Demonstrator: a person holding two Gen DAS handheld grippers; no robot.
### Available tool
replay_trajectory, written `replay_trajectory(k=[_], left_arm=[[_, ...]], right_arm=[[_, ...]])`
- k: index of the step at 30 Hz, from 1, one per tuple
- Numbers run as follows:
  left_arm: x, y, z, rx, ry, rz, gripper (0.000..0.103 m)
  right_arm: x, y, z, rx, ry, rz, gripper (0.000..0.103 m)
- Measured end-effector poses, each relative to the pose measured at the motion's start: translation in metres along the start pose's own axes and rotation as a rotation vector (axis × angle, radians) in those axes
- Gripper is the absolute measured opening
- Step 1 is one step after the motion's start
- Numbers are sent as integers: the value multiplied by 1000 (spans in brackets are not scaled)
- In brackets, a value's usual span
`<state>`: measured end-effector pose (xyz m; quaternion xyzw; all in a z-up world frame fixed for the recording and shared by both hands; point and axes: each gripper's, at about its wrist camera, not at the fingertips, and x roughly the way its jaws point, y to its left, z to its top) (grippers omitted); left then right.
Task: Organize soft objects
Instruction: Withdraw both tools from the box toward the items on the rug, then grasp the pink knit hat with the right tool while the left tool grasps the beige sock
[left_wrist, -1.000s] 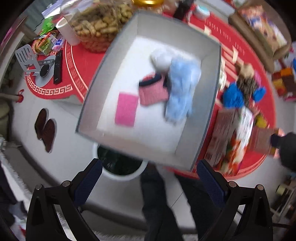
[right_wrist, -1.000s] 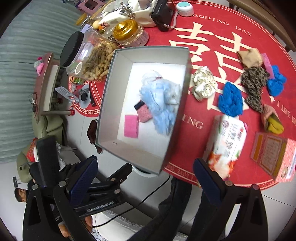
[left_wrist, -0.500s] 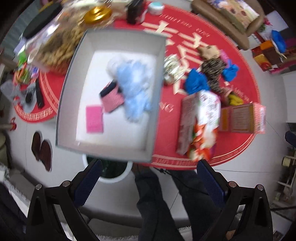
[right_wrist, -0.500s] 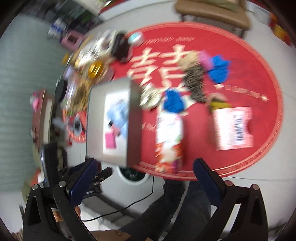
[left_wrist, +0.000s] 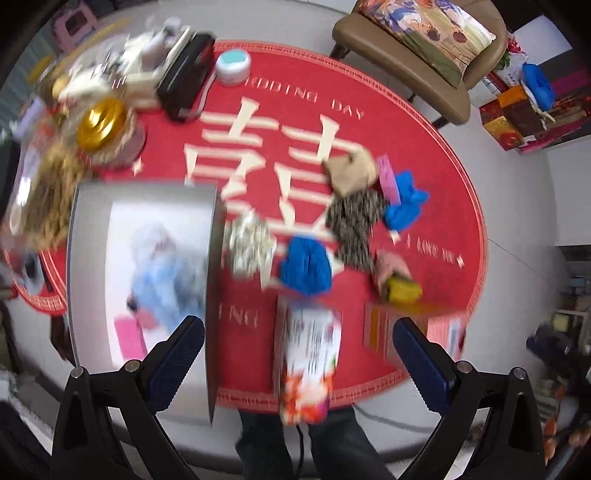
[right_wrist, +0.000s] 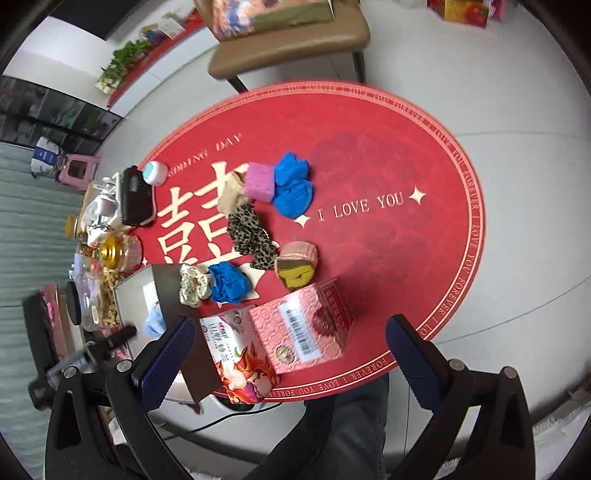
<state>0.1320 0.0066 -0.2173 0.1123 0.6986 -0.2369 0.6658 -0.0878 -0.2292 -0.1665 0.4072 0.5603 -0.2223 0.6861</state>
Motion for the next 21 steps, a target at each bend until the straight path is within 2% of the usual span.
replay_trajectory(k=[6, 8, 11, 17, 20, 21], left_arm=[[45, -27, 56, 71, -16, 114, 103], [67, -32, 72, 77, 7, 131, 103], [96, -41, 95, 70, 24, 117, 103], [150, -67, 135, 135, 28, 140, 103], [180, -77, 143, 202, 67, 206, 103], [186, -79, 144, 211, 73, 208, 103]], right_arm=[[59, -14, 39, 25, 161, 18, 103], [84, -19, 53, 31, 230, 32, 103], [113, -22, 65, 37, 308, 66, 103], [156, -23, 87, 25, 396, 102, 103], [171, -22, 94, 16, 428, 121, 103], [176, -21, 96, 10, 438, 127, 103]])
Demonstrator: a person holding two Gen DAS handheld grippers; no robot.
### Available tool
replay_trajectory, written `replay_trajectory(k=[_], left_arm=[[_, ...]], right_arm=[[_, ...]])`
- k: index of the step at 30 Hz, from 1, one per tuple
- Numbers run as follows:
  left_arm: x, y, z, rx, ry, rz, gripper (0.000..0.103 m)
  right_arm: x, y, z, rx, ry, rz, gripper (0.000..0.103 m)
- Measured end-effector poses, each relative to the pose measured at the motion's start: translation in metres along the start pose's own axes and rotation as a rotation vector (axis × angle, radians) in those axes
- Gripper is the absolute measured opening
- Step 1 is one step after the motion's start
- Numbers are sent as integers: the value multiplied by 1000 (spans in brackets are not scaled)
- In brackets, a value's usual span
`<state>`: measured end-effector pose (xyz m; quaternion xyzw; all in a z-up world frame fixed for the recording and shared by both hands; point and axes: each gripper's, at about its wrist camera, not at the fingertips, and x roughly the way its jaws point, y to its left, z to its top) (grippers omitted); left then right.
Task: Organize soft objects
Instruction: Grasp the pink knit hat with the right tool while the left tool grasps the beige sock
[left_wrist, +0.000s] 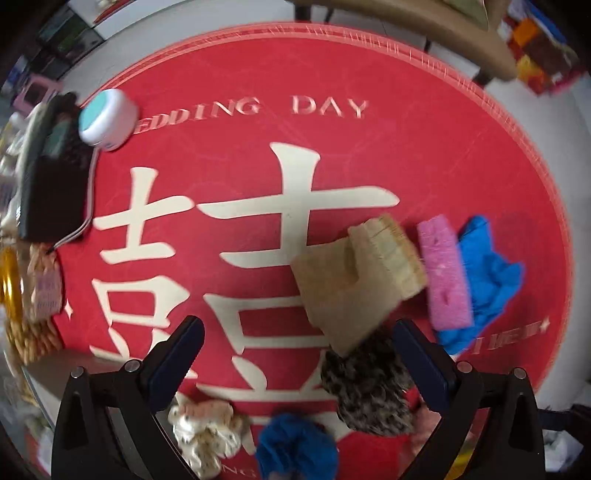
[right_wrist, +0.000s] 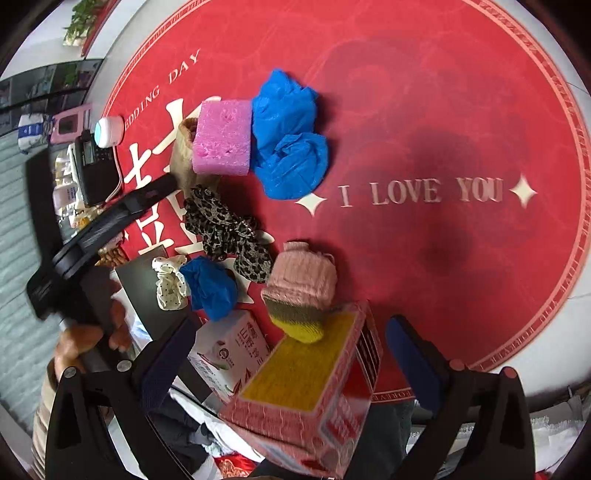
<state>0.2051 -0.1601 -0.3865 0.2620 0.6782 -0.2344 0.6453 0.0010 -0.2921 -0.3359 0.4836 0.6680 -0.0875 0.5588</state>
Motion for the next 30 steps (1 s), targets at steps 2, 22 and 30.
replay_trajectory(k=[2, 22, 30], left_arm=[[7, -2, 3, 4, 3, -1, 103], [23, -29, 40, 111, -47, 66, 83], [14, -39, 46, 124, -56, -38, 25]], right_arm=[[9, 3, 7, -18, 28, 11, 103], [105, 2, 32, -28, 294, -2, 54], [77, 3, 24, -83, 213, -28, 49]])
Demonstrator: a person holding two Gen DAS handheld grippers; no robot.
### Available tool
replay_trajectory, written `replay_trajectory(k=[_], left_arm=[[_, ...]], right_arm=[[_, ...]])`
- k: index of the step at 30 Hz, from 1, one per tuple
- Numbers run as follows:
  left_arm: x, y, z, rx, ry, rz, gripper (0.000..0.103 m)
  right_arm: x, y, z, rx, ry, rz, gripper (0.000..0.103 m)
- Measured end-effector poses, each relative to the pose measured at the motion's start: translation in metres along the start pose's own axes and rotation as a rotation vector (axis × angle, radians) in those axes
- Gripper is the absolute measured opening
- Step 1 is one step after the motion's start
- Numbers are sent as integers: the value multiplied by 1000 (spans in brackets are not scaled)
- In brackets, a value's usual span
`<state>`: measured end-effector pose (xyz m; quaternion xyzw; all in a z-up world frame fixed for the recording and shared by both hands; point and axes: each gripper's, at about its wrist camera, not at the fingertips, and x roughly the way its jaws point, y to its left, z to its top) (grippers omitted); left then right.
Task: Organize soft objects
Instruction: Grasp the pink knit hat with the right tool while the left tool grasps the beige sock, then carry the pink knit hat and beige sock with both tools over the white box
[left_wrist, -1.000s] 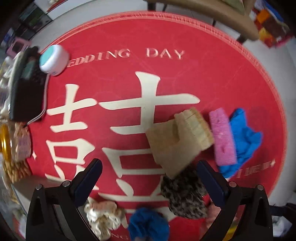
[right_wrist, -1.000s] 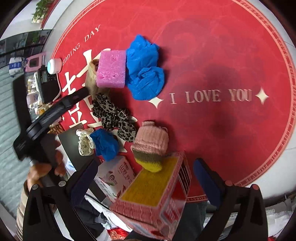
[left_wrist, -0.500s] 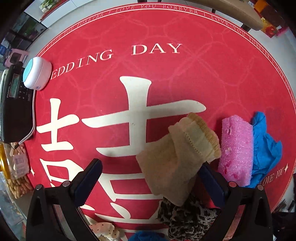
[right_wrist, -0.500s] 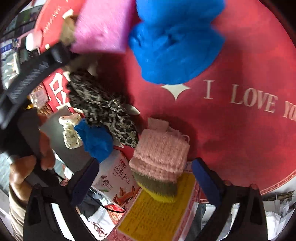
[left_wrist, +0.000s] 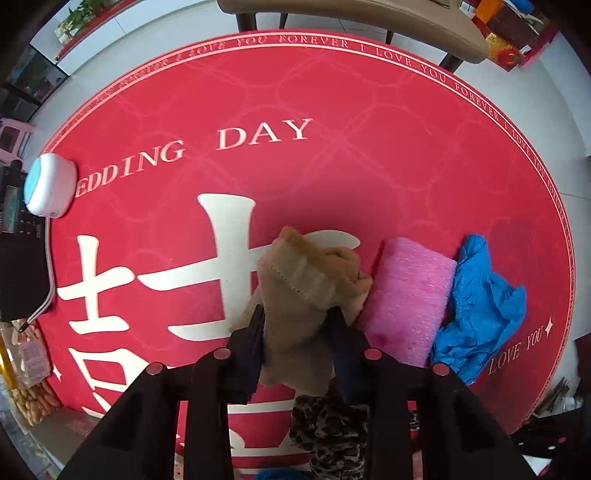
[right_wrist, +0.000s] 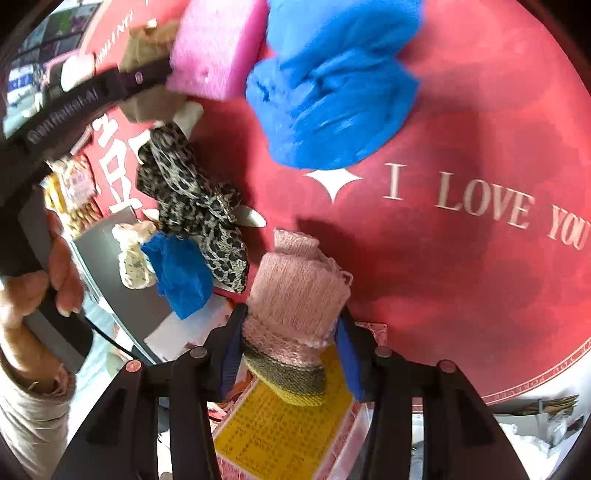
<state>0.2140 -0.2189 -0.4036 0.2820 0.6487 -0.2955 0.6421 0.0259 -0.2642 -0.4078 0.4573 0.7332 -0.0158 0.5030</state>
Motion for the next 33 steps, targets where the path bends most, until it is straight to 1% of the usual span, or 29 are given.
replay_trajectory(k=[3, 7, 11, 14, 16, 17, 18, 19, 21, 24, 25, 26, 27, 28, 29, 30, 31, 33], left_arm=[[-9, 6, -3, -28, -6, 1, 24], [-27, 23, -15, -90, -26, -23, 24], [-47, 26, -27, -85, -58, -33, 24], [-52, 25, -30, -60, -66, -19, 24], [-50, 23, -30, -67, -76, -30, 27], [-47, 23, -30, -76, -83, -29, 34], [-41, 29, -24, -84, -87, -26, 68], [-38, 29, -23, -90, -91, -23, 97], [-33, 29, -20, -88, -110, -1, 98], [-11, 26, -17, -73, -41, 18, 98], [-6, 26, -17, -73, -30, 27, 95], [-1, 26, -17, -74, -22, 36, 88], [4, 26, -16, -81, -10, 38, 62], [8, 28, -15, -92, 8, 23, 40], [11, 29, -14, -108, 26, -6, 39], [8, 31, -14, -122, 12, -13, 22], [6, 31, -12, -120, 11, -28, 19], [-3, 28, -13, -99, -7, -31, 19]], right_arm=[[-16, -6, -6, 21, -57, 17, 49], [-32, -15, -16, 51, -132, 52, 49], [-54, -23, -27, 65, -228, 51, 49], [-60, -24, -32, 75, -251, 73, 49], [-57, -23, -34, 86, -249, 85, 49], [-57, -25, -35, 91, -249, 88, 49], [-57, -25, -36, 93, -248, 94, 50], [-57, -26, -36, 96, -251, 101, 50], [-54, -25, -38, 96, -252, 112, 50], [-54, -26, -39, 97, -252, 119, 51], [-55, -27, -39, 97, -249, 124, 51], [-54, -28, -40, 99, -249, 128, 51], [-55, -29, -41, 101, -247, 131, 51], [-55, -29, -41, 103, -247, 136, 51], [-59, -32, -42, 101, -247, 139, 51], [-61, -32, -44, 100, -250, 140, 51], [-63, -33, -45, 98, -253, 137, 51], [-67, -34, -49, 96, -266, 126, 50]])
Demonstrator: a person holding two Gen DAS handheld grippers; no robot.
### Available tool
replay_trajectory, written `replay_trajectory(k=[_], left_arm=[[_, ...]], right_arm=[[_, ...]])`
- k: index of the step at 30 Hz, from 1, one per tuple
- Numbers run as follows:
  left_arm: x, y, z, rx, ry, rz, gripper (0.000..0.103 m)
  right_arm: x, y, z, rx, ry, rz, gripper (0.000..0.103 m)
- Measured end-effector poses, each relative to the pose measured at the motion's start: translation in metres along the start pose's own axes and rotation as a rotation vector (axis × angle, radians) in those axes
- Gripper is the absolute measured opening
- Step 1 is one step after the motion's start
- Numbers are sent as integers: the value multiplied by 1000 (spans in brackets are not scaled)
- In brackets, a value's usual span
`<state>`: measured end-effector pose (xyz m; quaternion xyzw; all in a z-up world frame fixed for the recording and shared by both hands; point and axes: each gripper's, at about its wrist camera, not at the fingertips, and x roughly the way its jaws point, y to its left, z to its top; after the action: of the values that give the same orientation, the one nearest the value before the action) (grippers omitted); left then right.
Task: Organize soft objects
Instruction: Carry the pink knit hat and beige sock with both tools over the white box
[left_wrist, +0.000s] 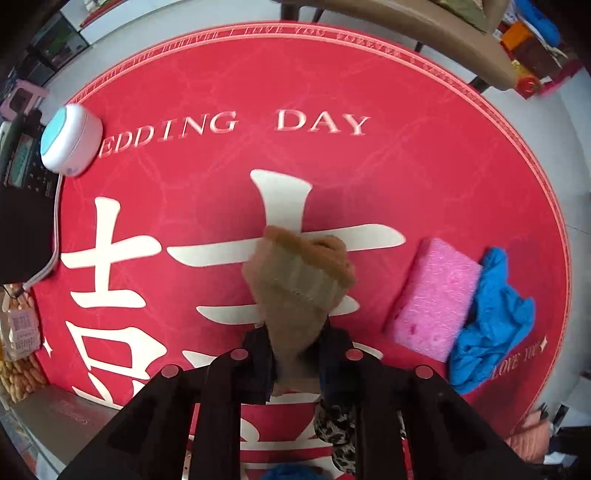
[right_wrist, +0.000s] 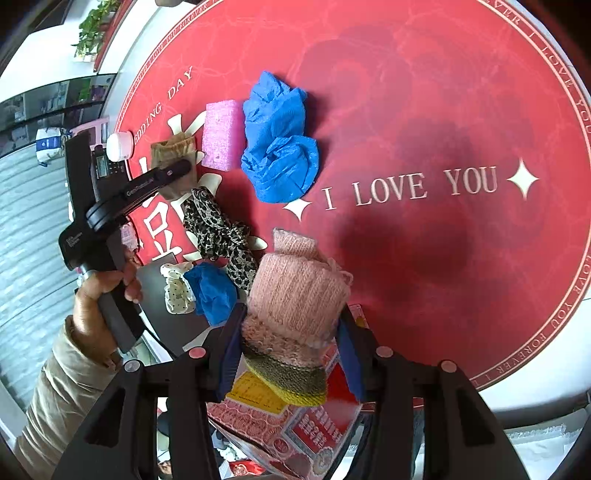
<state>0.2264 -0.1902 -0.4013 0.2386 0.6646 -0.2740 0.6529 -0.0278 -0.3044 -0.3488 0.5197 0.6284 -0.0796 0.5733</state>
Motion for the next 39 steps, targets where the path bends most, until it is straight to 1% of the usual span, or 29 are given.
replay_trajectory(k=[3, 7, 14, 18, 21, 26, 30, 34, 39], left_arm=[[-16, -6, -4, 33, -36, -3, 19], [-44, -6, -23, 51, -79, -25, 19], [-83, -4, -52, 67, -112, -72, 19], [-111, -14, -86, 109, -130, -98, 19], [-122, -19, -115, 127, -125, -120, 19], [-129, -27, -154, 141, -102, -150, 19], [-136, -35, -187, 151, -82, -182, 19], [-146, -53, -218, 214, -72, -207, 19], [-153, -69, -256, 267, -51, -235, 19]], right_arm=[[-9, -2, -4, -1, -32, -21, 50], [-19, -6, -11, 4, -71, -41, 50], [-37, -16, -34, 33, -126, -72, 50], [-47, -21, -52, 46, -148, -87, 50], [-50, -23, -67, 59, -165, -96, 50], [-58, -27, -93, 89, -210, -119, 50], [-62, -31, -115, 103, -224, -136, 50], [-67, -36, -137, 120, -237, -153, 50], [-71, -43, -168, 150, -253, -163, 50]])
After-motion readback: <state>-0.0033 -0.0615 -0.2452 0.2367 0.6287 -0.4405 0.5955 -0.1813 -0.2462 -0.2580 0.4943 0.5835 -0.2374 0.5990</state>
